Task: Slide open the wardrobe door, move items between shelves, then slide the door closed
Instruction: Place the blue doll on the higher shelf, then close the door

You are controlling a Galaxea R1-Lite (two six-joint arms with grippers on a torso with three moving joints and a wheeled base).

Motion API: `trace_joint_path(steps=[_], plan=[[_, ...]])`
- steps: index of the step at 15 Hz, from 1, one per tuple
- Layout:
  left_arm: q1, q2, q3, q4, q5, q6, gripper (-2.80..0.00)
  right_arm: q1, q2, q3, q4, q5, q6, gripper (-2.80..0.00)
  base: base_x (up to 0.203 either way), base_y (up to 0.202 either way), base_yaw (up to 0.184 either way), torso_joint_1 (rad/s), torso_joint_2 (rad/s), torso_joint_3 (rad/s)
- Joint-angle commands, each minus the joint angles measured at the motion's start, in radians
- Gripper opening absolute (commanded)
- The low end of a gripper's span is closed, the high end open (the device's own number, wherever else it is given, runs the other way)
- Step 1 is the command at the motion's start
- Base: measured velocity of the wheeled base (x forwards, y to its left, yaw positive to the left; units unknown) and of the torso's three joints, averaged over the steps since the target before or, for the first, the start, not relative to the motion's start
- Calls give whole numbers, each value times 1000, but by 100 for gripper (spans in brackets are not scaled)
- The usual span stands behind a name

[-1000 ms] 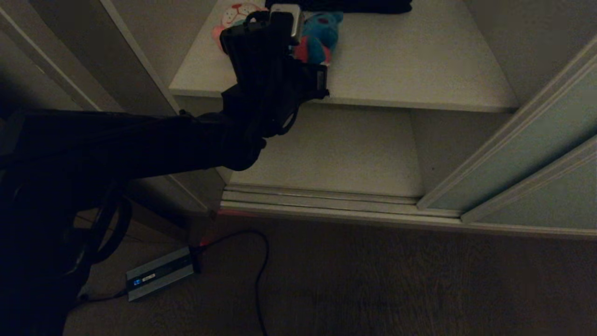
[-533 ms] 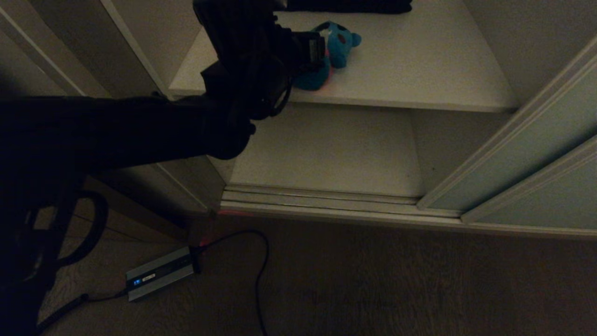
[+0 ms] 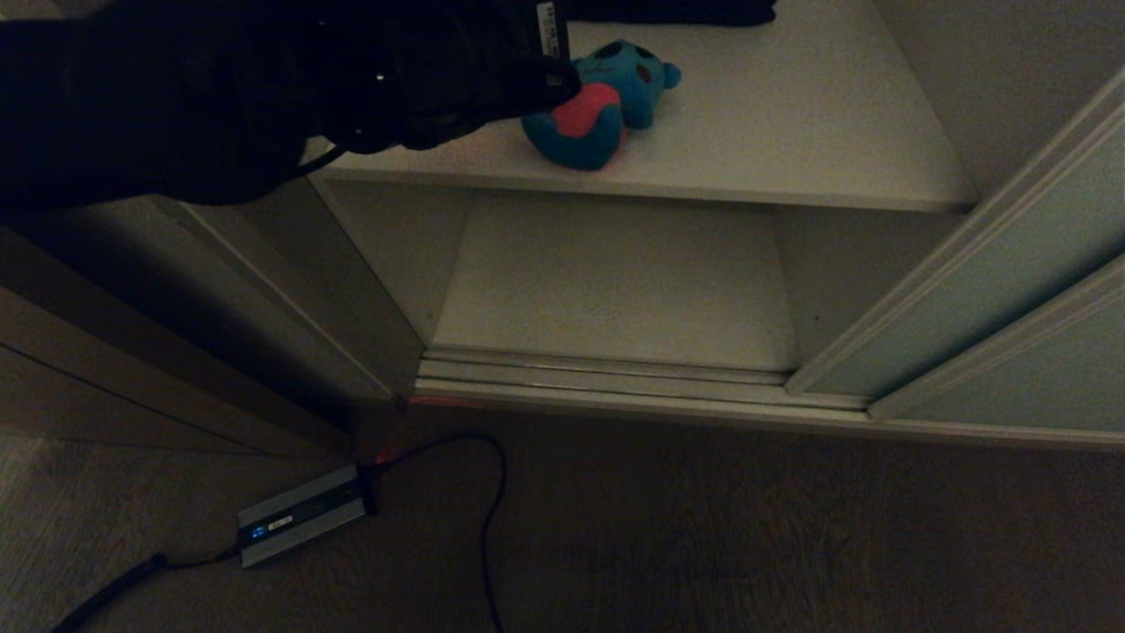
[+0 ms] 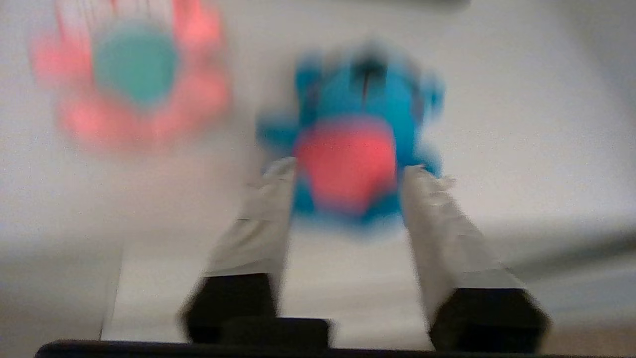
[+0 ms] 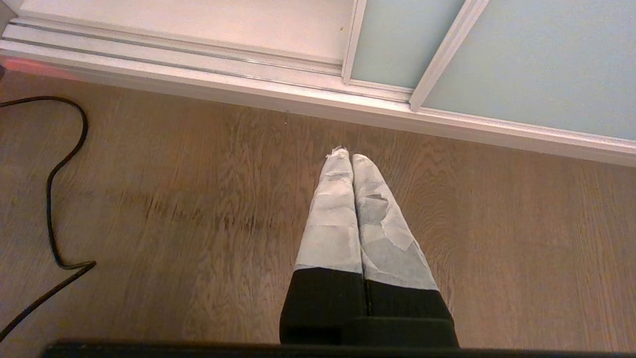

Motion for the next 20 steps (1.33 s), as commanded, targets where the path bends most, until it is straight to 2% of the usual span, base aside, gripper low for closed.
trace_joint_path(steps=[1, 2, 3, 5, 7, 11, 14, 17, 20], plan=[[-2, -75, 2, 364, -11, -51, -280, 0, 1, 4, 0, 0, -1, -280, 0, 0, 0, 0, 0, 0], [-1, -79, -4, 502, -34, -66, -280, 0, 1, 4, 0, 0, -1, -280, 0, 0, 0, 0, 0, 0], [1, -73, -12, 592, -57, -84, -280, 0, 1, 4, 0, 0, -1, -280, 0, 0, 0, 0, 0, 0], [11, -14, -17, 634, -86, -140, -280, 0, 1, 4, 0, 0, -1, -280, 0, 0, 0, 0, 0, 0], [22, 50, -20, 611, -104, -167, -280, 0, 1, 3, 0, 0, -1, -280, 0, 0, 0, 0, 0, 0], [58, 146, -23, 254, -108, -166, -280, 0, 1, 5, 0, 0, -1, -280, 0, 0, 0, 0, 0, 0], [69, 165, -26, 143, -110, -127, -280, 0, 1, 4, 0, 0, -1, -280, 0, 0, 0, 0, 0, 0], [72, 182, -27, 34, -114, -122, -280, 0, 1, 3, 0, 0, -1, -280, 0, 0, 0, 0, 0, 0], [74, 244, -27, -96, -130, -73, -280, 0, 1, 3, 0, 0, -1, -280, 0, 0, 0, 0, 0, 0]])
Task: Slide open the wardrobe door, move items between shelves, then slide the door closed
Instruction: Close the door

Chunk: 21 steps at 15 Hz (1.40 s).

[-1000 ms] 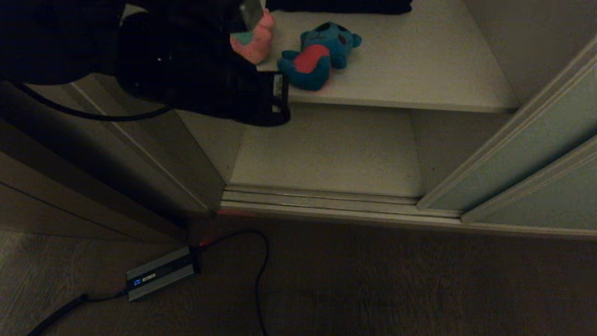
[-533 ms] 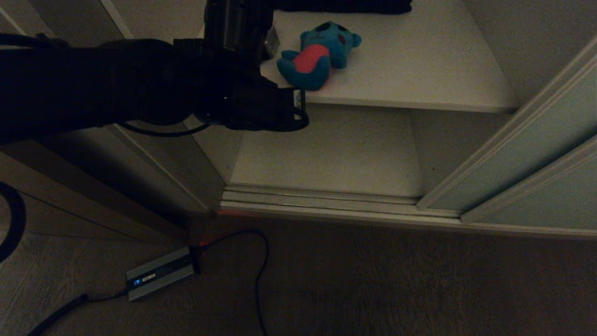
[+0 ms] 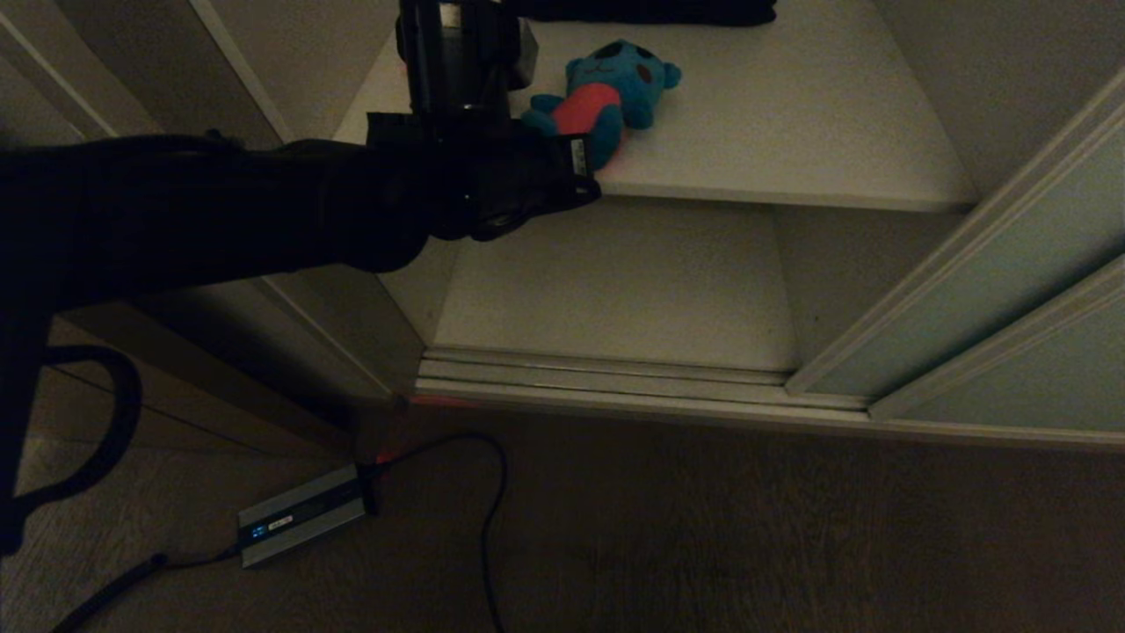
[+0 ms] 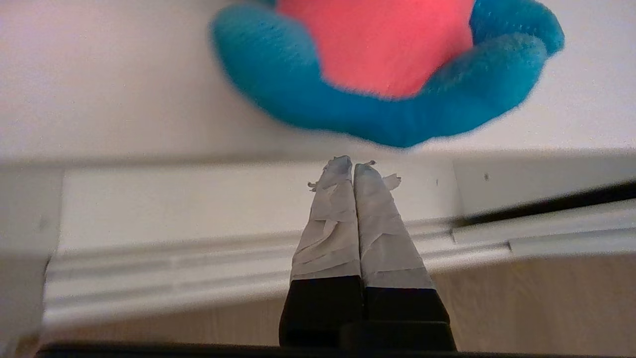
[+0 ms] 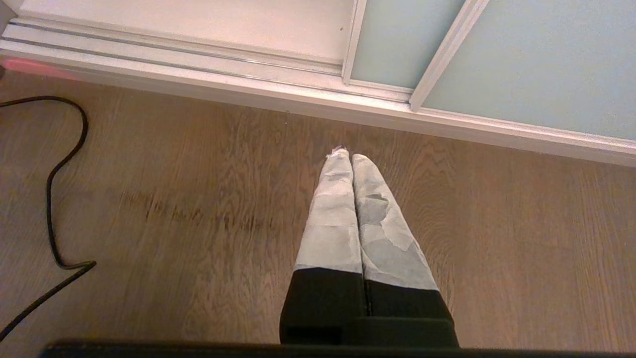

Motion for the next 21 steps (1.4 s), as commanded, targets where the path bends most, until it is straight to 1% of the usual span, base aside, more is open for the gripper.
trace_joint_path(steps=[1, 2, 3, 7, 8, 9, 10, 11, 13, 14, 15, 16, 18, 19, 21], plan=[[1, 64, 0, -73, -16, 54, -280, 0, 1, 4, 0, 0, 0, -280, 0, 0, 0, 0, 0, 0], [1, 79, 0, -111, -35, 78, -280, 0, 1, 5, 0, 0, 0, -280, 0, 0, 0, 0, 0, 0], [2, 92, 0, -159, -41, 85, -280, 0, 1, 3, 0, 0, 0, -280, 0, 0, 0, 0, 0, 0], [10, 144, 0, -306, -46, 160, -280, 0, 1, 3, 0, 0, 0, -280, 0, 0, 0, 0, 0, 0], [15, 150, -1, -374, -50, 215, -280, 0, 1, 3, 0, 0, 0, -280, 0, 0, 0, 0, 0, 0], [21, 155, -1, -422, -59, 255, -280, 0, 1, 3, 0, 0, 0, -280, 0, 0, 0, 0, 0, 0], [23, 157, 0, -476, -61, 271, -280, 0, 1, 3, 0, 0, 0, -280, 0, 0, 0, 0, 0, 0], [23, 145, 0, -508, -62, 269, -280, 0, 1, 3, 0, 0, 0, -280, 0, 0, 0, 0, 0, 0], [17, 94, 5, -495, -56, 249, -280, 0, 1, 3, 0, 0, 0, -280, 0, 0, 0, 0, 0, 0], [10, 51, 13, -476, -54, 237, -280, 0, 1, 3, 0, 0, 0, -280, 0, 0, 0, 0, 0, 0], [-2, -18, 32, -434, -50, 224, -280, 0, 1, 3, 0, 0, 0, -280, 0, 0, 0, 0, 0, 0], [-15, -96, 60, -357, -46, 205, -280, 0, 1, 3, 0, 0, 0, -280, 0, 0, 0, 0, 0, 0], [-34, -251, 122, -124, -38, 153, -280, 0, 1, 4, 0, 0, 0, -280, 0, 0, 0, 0, 0, 0], [-37, -332, 154, 18, -35, 122, -280, 0, 1, 3, 0, 0, 0, -280, 0, 0, 0, 0, 0, 0], [-26, -499, 241, 273, -29, 70, -280, 0, 1, 4, 0, 0, 0, -280, 0, 0, 0, 0, 0, 0]])
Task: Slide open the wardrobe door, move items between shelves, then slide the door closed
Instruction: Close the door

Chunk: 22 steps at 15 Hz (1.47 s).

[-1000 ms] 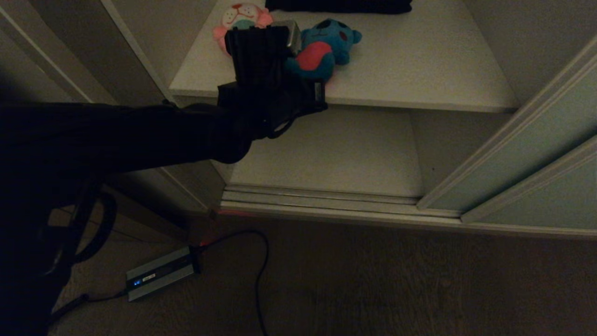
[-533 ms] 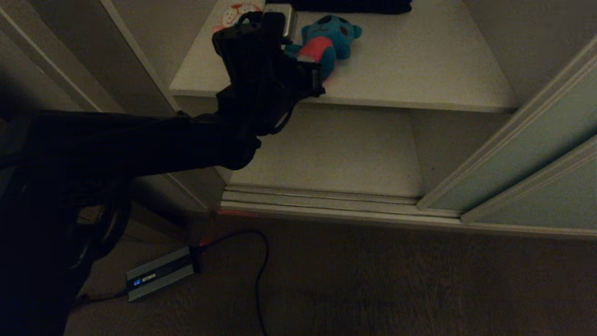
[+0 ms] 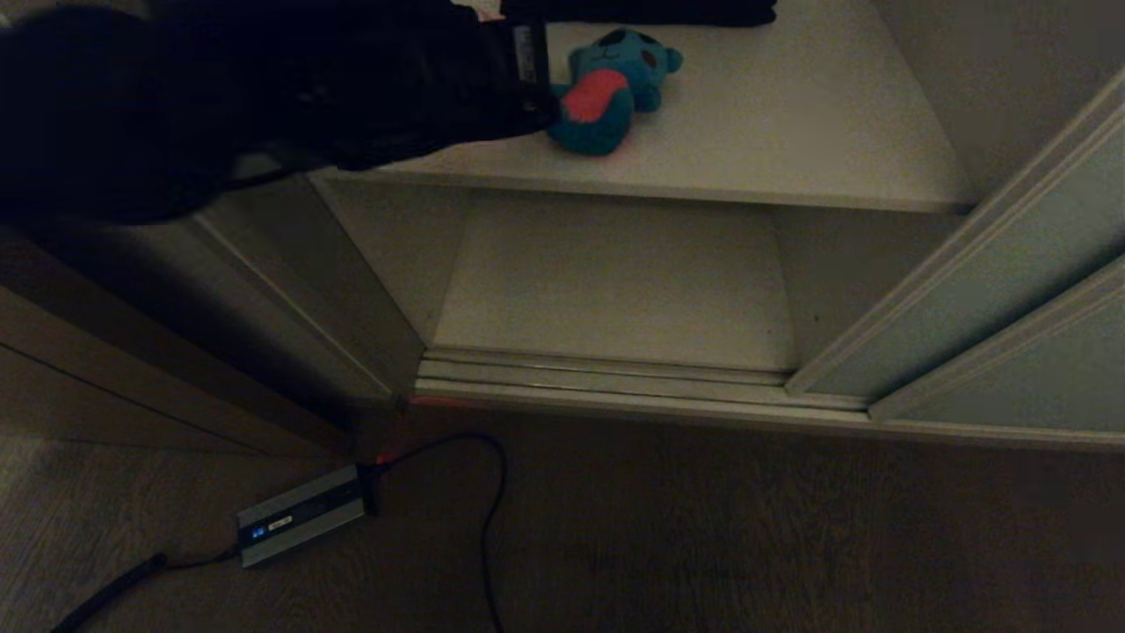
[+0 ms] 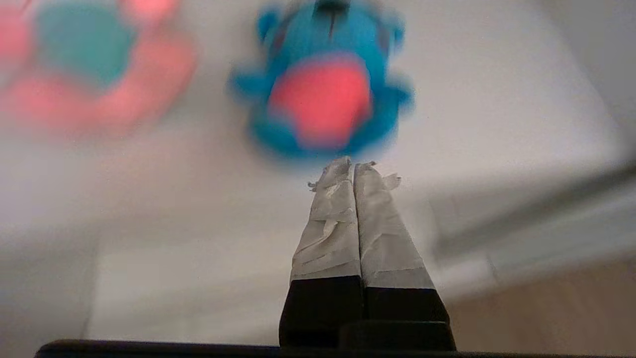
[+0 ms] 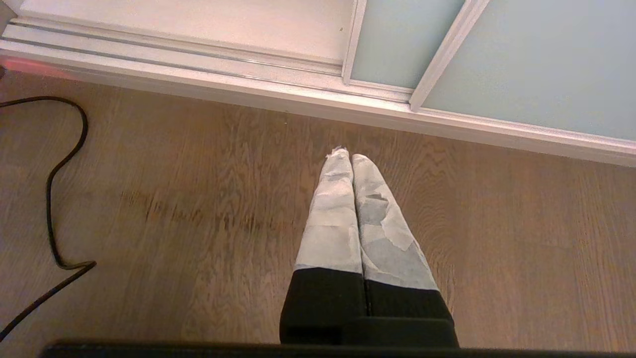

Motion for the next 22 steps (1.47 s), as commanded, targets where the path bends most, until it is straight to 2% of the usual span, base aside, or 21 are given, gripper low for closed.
trace_joint_path(steps=[1, 3, 5, 8, 11, 13, 16, 17, 18, 19, 22], plan=[[30, -290, 135, 323, 4, -29, -280, 0, 1, 3, 0, 1, -1, -280, 0, 0, 0, 0, 0, 0], [101, -469, 307, 447, 2, -27, -280, 0, 1, 3, 0, 1, -1, -280, 0, 0, 0, 0, 0, 0], [197, -685, 538, 494, 2, -6, -280, 0, 1, 4, 0, 1, -1, -280, 0, 0, 0, 0, 0, 0], [371, -1028, 808, 526, -14, 40, -280, 0, 1, 3, 0, 1, -1, -280, 0, 0, 0, 0, 0, 0], [484, -1355, 1052, 541, -50, 68, -280, 0, 1, 3, 0, 1, -1, -280, 0, 0, 0, 0, 0, 0], [559, -1502, 1260, 534, -75, 83, -280, 0, 1, 3, 0, 1, -1, -280, 0, 0, 0, 0, 0, 0], [598, -1702, 1538, 462, -99, 116, -280, 0, 1, 3, 0, 1, -1, -280, 0, 0, 0, 0, 0, 0], [605, -1733, 1612, 391, -112, 112, -280, 0, 1, 3, 0, 1, -1, -280, 0, 0, 0, 0, 0, 0], [609, -1736, 1656, 332, -145, 84, -280, 0, 1, 4, 0, 1, -1, -280, 0, 0, 0, 0, 0, 0], [611, -1736, 1668, 314, -207, 73, -280, 0, 1, 3, 0, 1, -1, -280, 0, 0, 0, 0, 0, 0], [612, -1735, 1669, 312, -213, 82, -280, 0, 1, 4, 0, 1, -1, -280, 0, 0, 0, 2, 2, 9]])
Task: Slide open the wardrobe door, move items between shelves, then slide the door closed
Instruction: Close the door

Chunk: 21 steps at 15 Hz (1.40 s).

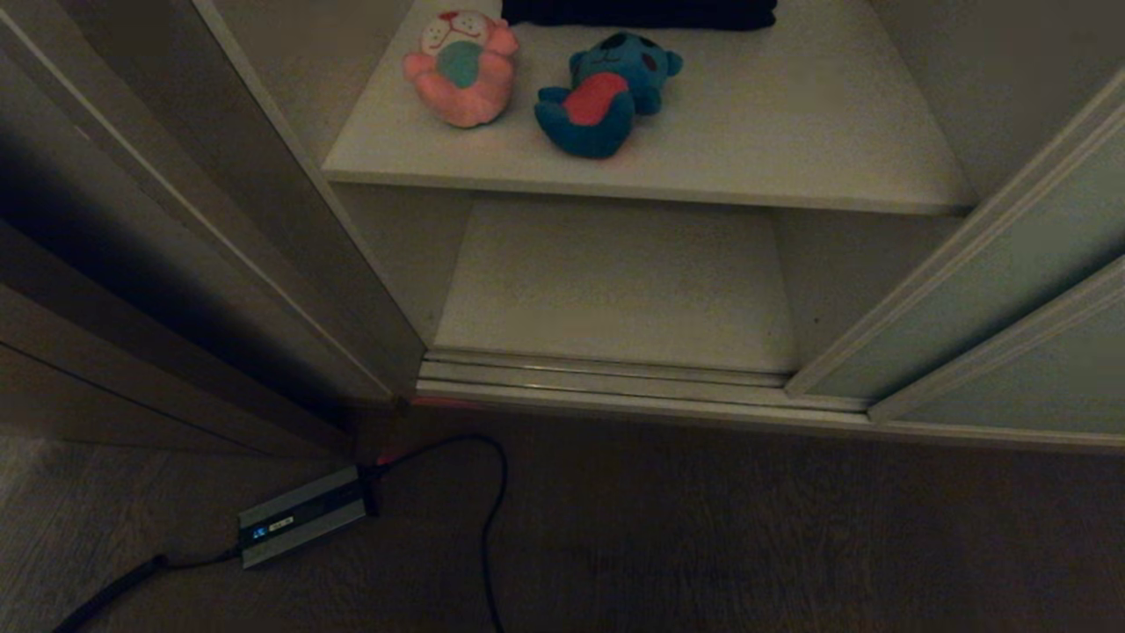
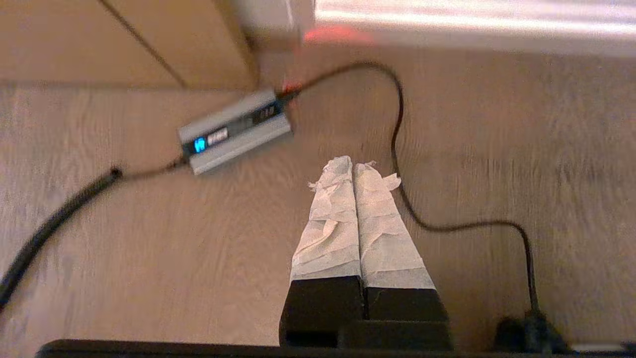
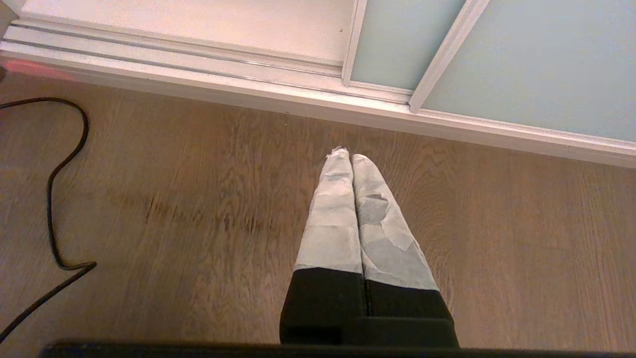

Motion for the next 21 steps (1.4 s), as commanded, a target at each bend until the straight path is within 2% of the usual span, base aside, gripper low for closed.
trace_joint_path(steps=[1, 3, 5, 7, 8, 10, 18, 21], plan=[[1, -13, 10, 8, 1, -3, -280, 0, 1, 4, 0, 0, -1, -280, 0, 0, 0, 0, 0, 0], [1, -13, 26, -17, 30, -6, -280, 0, 1, 4, 0, 0, -1, -280, 0, 0, 0, 0, 0, 0], [1, -13, 55, -106, 16, 66, -280, 0, 1, 4, 0, 0, -1, -280, 0, 0, 0, 0, 0, 0], [1, -11, 71, -143, 5, 88, -280, 0, 1, 3, 0, 0, -1, -280, 0, 0, 0, 0, 0, 0], [1, -12, 90, -197, 6, 72, -280, 0, 1, 3, 0, 0, -1, -280, 0, 0, 0, 0, 0, 0], [1, -13, 97, -222, 19, -36, -280, 0, 1, 3, 0, 0, -1, -280, 0, 0, 0, 0, 0, 0], [1, -13, 99, -228, 29, -53, -280, 0, 1, 3, 1, 6, -16, -280, 0, 0, 0, 0, 0, 0], [1, -13, 99, -228, 28, -53, -280, 0, 1, 3, 2, 2, 2, -280, 0, 0, 0, 0, 0, 0]])
